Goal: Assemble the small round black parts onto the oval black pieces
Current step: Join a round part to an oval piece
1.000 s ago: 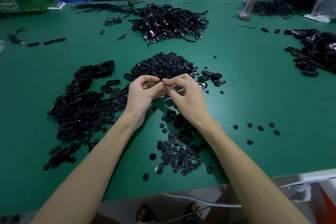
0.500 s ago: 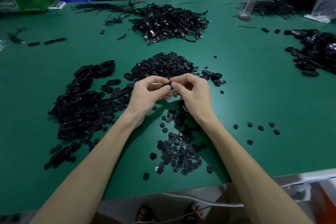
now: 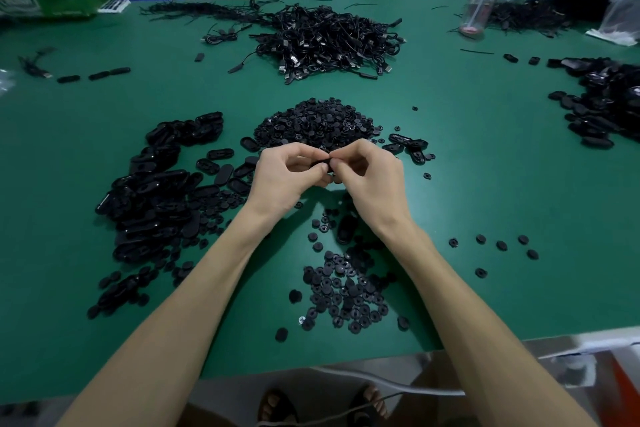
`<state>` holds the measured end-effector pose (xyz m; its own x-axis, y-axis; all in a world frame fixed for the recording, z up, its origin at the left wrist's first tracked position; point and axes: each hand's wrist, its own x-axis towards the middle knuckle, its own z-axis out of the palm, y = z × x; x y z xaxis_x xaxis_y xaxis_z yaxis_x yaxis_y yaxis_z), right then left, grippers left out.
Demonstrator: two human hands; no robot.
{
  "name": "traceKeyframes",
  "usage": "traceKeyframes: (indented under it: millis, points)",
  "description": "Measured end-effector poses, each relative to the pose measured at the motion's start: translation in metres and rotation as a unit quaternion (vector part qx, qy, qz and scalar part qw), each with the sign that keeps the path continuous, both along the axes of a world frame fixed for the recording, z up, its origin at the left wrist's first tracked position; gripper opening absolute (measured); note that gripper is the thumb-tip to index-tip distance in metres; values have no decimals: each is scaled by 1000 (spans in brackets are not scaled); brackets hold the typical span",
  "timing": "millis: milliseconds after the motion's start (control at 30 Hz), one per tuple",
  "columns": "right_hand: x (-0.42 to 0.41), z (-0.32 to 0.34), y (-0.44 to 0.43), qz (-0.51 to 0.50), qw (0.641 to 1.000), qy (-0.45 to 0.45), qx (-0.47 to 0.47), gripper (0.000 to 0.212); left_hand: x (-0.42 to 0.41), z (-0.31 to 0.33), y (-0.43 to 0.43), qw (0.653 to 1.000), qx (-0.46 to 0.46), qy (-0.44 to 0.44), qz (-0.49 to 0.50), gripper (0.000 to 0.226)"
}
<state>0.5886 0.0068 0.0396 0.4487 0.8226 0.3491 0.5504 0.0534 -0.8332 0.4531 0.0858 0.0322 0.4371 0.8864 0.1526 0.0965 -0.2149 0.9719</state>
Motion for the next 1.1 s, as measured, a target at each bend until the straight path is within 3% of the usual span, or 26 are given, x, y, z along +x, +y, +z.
traceKeyframes:
  millis: [133, 400, 500, 633, 700, 767, 1033, 1100]
  points:
    - [1, 0, 0, 12, 999, 34, 11, 11, -4, 3, -1, 999, 3, -36, -12, 18]
    - [0, 0, -1, 22, 998, 45, 47, 16, -4, 4, 1, 997, 69, -25, 0, 15]
    - [4, 2, 0, -36, 997, 31, 66, 19, -9, 6, 7, 982, 166, 56, 74, 16]
    - [21, 4, 1, -165, 984, 42, 43, 27, -36, 5, 28, 906, 225, 232, 273, 41]
    - [24, 0, 2, -173, 985, 17, -21, 40, -48, 1, 36, 865, 215, 348, 290, 45]
    - [21, -3, 3, -164, 982, -13, -87, 52, -52, -3, 38, 848, 189, 415, 272, 42]
    - [15, -3, 0, -116, 983, -73, -120, 50, -53, -9, 44, 817, 191, 440, 320, 18]
    - [15, -4, 1, -75, 982, -132, -112, 45, -53, -9, 44, 818, 184, 437, 325, 17]
